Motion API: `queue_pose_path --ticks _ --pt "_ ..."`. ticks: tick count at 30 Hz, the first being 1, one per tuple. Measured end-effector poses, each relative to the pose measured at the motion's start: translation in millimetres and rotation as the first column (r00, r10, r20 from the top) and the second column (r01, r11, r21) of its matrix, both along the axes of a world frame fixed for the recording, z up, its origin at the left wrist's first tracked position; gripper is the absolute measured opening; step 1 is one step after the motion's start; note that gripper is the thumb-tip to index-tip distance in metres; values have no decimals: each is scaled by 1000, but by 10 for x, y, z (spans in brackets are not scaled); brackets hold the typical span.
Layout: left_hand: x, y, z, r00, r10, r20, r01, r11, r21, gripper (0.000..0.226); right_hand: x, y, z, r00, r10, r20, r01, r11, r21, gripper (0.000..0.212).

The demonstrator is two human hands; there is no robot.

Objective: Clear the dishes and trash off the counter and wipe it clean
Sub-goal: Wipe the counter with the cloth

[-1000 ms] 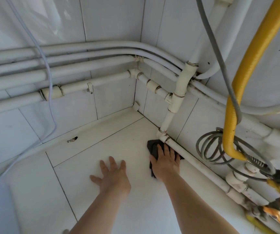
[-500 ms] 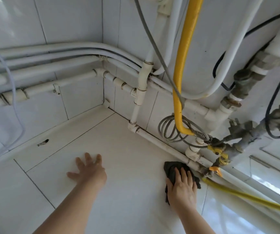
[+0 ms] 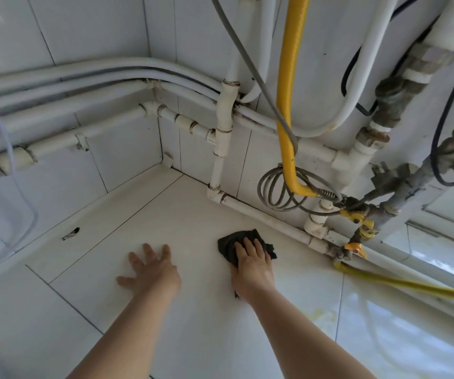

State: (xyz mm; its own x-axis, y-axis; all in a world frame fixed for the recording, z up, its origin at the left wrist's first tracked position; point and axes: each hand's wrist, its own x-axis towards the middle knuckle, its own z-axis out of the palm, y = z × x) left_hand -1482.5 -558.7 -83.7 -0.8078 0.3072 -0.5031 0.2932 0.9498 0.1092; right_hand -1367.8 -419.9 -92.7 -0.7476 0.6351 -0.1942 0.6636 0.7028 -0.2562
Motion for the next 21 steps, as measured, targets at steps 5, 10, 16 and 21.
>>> queue_pose_path --ticks 5,10,16,21 --pt "-22 -13 10 1000 -7 9 7 1000 9 56 409 160 -52 984 -100 -145 111 992 67 56" --pt "-33 8 13 1000 -11 6 11 1000 9 55 503 306 -27 902 -214 -375 259 963 76 56" --pt "-21 21 -3 1000 -9 -2 9 1000 0 55 183 421 16 920 -293 -261 323 943 81 63" --pt "-43 28 -32 1000 -10 -5 10 1000 -12 55 -406 322 109 985 -115 -126 125 989 74 67"
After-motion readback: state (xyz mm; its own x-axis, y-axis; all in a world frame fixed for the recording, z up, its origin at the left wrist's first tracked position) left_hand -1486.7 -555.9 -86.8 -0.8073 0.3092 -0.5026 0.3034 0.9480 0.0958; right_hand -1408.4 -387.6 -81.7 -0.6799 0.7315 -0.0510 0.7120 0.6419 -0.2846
